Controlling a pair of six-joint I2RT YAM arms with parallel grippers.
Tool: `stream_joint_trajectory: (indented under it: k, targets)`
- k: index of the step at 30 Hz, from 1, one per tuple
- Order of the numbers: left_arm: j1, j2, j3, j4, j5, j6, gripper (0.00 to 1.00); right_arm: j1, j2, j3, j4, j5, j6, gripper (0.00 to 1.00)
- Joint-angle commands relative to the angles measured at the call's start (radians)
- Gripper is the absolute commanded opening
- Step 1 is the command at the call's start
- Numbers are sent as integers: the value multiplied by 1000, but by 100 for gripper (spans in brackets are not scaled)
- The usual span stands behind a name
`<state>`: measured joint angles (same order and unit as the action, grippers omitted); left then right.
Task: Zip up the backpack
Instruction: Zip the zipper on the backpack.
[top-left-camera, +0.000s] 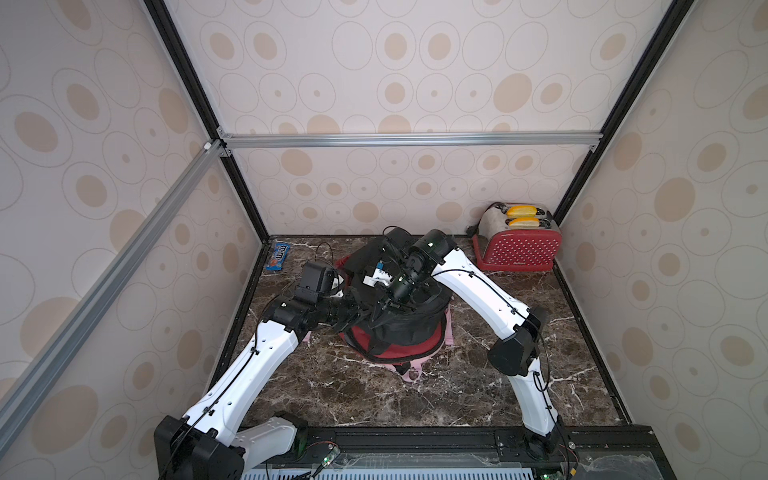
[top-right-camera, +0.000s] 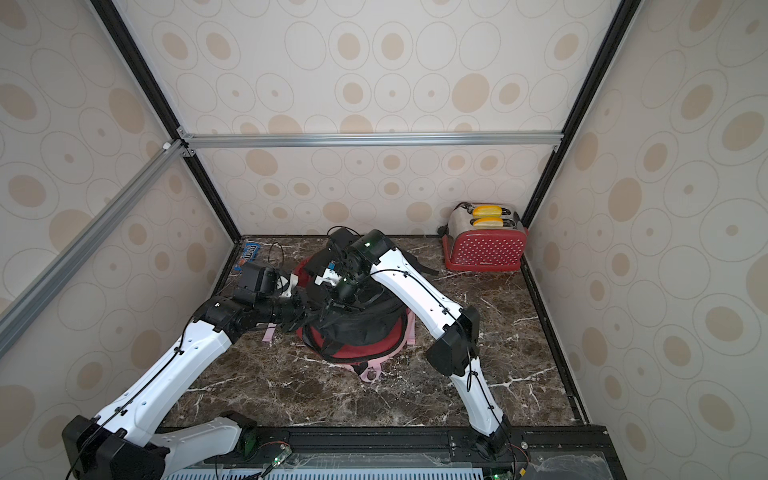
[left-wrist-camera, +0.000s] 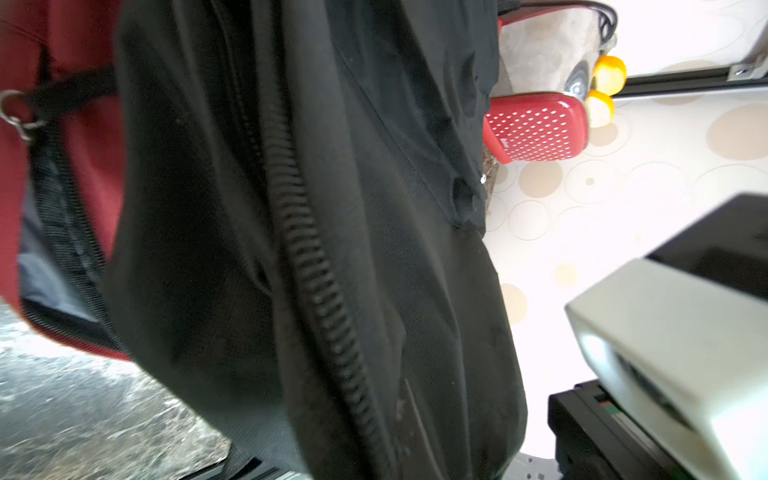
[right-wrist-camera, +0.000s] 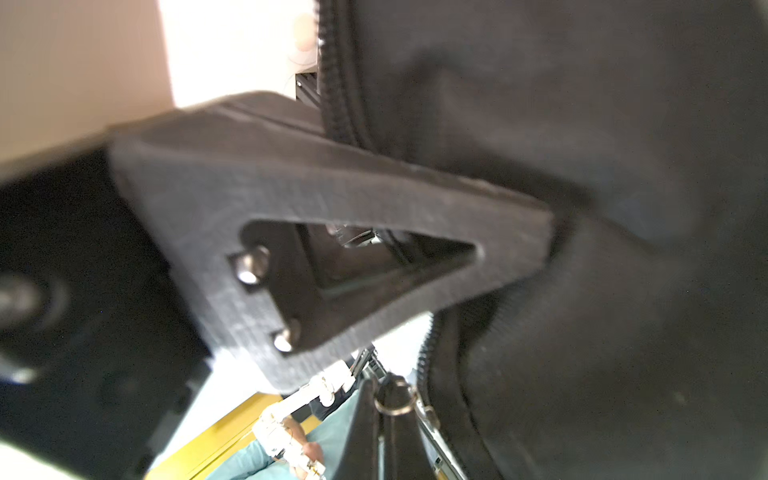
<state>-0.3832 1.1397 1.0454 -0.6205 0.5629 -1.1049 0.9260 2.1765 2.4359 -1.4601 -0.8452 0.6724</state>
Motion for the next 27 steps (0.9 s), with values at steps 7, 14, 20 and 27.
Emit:
stream_joint_trajectory:
  k: [7,14,20,27]
  targets:
    - [-19,-17,47,-4,70,18,46,21,-93,-89,30,-87,-115,0]
    - [28,35,143,-201,20,160,53,21,-204,-258,18,-40,-139,0]
    - [44,86,144,-210,25,198,53,20,-249,-309,-28,2,-158,0]
    - [62,104,163,-238,35,233,52,7,-312,-424,-29,31,-171,0]
